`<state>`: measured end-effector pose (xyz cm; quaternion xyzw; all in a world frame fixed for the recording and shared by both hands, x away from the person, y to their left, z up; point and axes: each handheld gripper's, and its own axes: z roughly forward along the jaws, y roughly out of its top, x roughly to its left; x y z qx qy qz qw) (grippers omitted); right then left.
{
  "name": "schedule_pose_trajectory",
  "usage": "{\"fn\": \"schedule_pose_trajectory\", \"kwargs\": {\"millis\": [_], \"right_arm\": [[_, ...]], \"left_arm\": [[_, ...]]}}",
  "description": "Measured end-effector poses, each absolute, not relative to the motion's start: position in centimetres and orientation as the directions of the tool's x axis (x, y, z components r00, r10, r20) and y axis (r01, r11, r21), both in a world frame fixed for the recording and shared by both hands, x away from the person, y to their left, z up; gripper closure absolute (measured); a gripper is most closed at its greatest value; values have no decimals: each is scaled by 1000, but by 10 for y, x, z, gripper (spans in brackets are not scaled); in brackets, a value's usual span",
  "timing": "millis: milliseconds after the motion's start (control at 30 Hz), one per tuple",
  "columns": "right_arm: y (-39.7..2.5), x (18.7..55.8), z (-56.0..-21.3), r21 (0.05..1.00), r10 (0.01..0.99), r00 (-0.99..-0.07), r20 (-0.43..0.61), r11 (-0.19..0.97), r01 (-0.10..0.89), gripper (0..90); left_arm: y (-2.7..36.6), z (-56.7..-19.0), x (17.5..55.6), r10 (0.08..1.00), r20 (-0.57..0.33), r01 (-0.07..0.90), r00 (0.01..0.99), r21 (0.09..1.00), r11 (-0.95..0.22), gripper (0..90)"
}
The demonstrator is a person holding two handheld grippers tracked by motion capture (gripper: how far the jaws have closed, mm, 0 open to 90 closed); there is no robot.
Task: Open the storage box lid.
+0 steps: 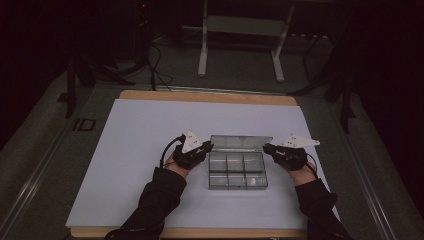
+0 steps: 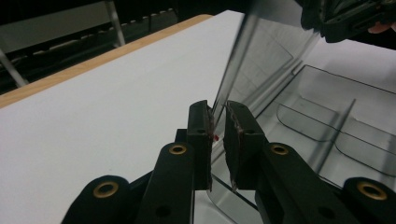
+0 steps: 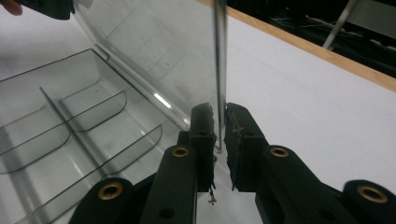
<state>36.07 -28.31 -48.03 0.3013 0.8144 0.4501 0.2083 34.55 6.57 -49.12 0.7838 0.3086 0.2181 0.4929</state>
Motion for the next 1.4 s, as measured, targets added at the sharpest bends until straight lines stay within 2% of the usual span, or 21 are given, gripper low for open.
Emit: {"fn": "schedule_pose_trajectory", "kwargs": {"millis": [733,1067,1400], "right_arm": [[-272,378,-484,868,744,-667,-41,357,344,779],[-268,382,-492,859,770,-638,-26,344,380,756],[-264,385,-498,851,788,-615,7,318,417,700]], "left_arm": [[56,-498,364,766,-6,296,643,924,-242,782],[51,-504,367,793,-16,307,609,926,-218,729],[43,-510,374,802,-52,388,595,893,-230,636]]}}
